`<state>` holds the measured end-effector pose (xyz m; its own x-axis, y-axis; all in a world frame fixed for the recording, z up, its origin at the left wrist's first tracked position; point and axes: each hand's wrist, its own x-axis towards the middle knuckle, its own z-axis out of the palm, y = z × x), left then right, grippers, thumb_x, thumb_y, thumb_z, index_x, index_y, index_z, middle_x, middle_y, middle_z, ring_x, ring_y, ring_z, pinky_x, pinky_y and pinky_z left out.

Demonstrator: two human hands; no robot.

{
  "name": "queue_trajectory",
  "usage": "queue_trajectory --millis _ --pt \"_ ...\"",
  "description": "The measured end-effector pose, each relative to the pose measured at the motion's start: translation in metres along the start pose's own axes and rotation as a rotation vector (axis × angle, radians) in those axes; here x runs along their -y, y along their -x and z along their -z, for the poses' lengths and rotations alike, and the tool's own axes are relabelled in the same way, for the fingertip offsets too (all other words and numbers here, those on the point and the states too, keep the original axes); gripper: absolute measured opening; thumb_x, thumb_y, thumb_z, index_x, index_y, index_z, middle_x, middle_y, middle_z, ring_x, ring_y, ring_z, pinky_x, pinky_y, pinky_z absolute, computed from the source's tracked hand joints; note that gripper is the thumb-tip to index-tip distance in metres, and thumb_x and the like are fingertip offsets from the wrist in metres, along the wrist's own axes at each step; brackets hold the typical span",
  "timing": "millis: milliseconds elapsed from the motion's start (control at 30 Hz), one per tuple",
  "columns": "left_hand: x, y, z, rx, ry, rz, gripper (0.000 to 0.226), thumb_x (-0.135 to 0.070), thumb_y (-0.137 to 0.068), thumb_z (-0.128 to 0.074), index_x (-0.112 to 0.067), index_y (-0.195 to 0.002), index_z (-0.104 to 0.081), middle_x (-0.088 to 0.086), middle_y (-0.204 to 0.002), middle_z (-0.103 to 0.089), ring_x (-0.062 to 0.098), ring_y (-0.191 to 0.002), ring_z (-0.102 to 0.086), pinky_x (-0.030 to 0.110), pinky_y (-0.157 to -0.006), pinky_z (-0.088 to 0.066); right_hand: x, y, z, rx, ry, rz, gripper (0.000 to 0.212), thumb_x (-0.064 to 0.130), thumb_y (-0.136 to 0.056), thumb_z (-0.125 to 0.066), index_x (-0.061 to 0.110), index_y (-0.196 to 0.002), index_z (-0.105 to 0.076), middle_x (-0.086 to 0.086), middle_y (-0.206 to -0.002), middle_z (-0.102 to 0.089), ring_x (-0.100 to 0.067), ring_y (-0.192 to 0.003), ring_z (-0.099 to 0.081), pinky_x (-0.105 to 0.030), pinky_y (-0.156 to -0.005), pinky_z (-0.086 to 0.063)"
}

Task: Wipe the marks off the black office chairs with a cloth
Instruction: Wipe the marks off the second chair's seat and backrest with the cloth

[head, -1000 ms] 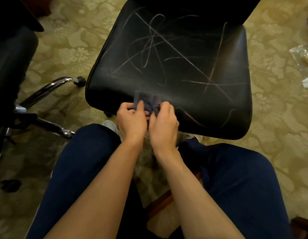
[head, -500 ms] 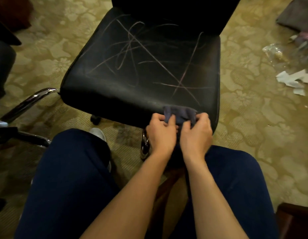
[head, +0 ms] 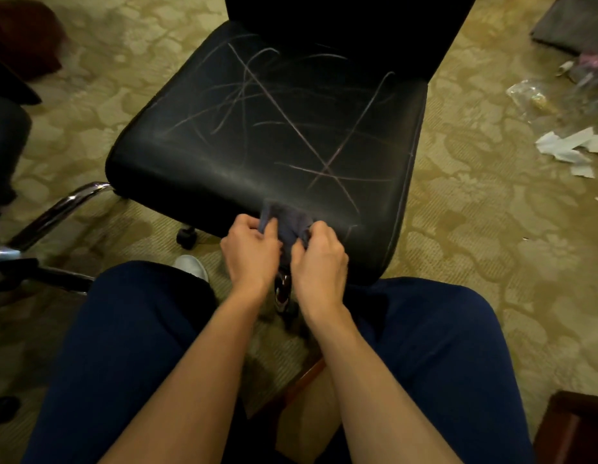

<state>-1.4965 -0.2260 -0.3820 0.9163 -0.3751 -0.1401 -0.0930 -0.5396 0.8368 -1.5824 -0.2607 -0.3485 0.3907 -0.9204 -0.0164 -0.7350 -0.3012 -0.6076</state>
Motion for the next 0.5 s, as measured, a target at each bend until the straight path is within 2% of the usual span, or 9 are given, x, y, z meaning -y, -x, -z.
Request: queue_trajectory --millis 100,200,300,367,433,500 --pt "0.005 0.000 0.013 -0.006 0.028 0.033 0.020 -0.036 -0.091 -0.065 -0.021 -0.080 -0.057 -0.004 -0.061 -0.069 0.017 -0.072 -0.071 0.044 -0.080 -0.058 0.004 0.005 0.001 0.053 -0.005 0.082 0.019 0.021 -0.093 -0.058 0.009 -0.107 -0.055 -0.010 -0.111 -0.059 -0.033 -0.098 -0.060 -0.042 -0.080 -0.046" --pt "0.002 0.018 0.014 0.052 0.022 0.035 0.022 -0.039 -0.091 -0.064 -0.022 -0.080 -0.056 -0.003 -0.058 -0.068 0.018 -0.071 -0.070 0.046 -0.079 -0.058 -0.001 0.009 0.011 0.015 -0.030 0.032 0.016 0.021 -0.093 -0.057 0.010 -0.104 -0.054 -0.008 -0.107 -0.060 -0.030 -0.095 -0.061 -0.040 -0.078 -0.045" --pt "-0.013 0.042 -0.001 0.131 -0.020 -0.025 0.023 -0.040 -0.091 -0.064 -0.021 -0.079 -0.056 -0.002 -0.062 -0.068 0.019 -0.072 -0.069 0.039 -0.075 -0.055 -0.023 0.007 0.030 -0.057 -0.069 -0.102 0.013 0.021 -0.090 -0.059 0.014 -0.100 -0.055 -0.001 -0.099 -0.059 -0.020 -0.088 -0.055 -0.029 -0.073 -0.036" --pt "-0.028 0.056 -0.015 0.182 -0.140 -0.088 0.026 -0.046 -0.089 -0.063 -0.023 -0.080 -0.056 -0.003 -0.071 -0.069 0.021 -0.079 -0.067 0.035 -0.073 -0.052 -0.043 0.005 0.044 -0.122 -0.132 -0.258 0.012 0.023 -0.088 -0.062 0.016 -0.095 -0.054 -0.003 -0.097 -0.062 -0.023 -0.090 -0.058 -0.028 -0.071 -0.033" --pt "-0.044 0.065 -0.025 0.217 -0.254 -0.107 0.024 -0.049 -0.088 -0.061 -0.026 -0.084 -0.056 0.000 -0.082 -0.069 0.024 -0.086 -0.066 0.037 -0.076 -0.054 -0.054 0.005 0.052 -0.108 -0.174 -0.409 0.014 0.025 -0.089 -0.062 0.016 -0.095 -0.052 -0.006 -0.099 -0.064 -0.026 -0.092 -0.059 -0.029 -0.070 -0.036" --pt "-0.050 0.066 -0.026 0.233 -0.313 -0.089 0.021 -0.048 -0.090 -0.060 -0.027 -0.087 -0.058 0.001 -0.090 -0.069 0.026 -0.091 -0.065 0.040 -0.079 -0.054 -0.056 0.008 0.048 -0.037 -0.173 -0.442 0.017 0.025 -0.092 -0.060 0.013 -0.102 -0.052 -0.008 -0.105 -0.063 -0.026 -0.092 -0.057 -0.029 -0.069 -0.034"
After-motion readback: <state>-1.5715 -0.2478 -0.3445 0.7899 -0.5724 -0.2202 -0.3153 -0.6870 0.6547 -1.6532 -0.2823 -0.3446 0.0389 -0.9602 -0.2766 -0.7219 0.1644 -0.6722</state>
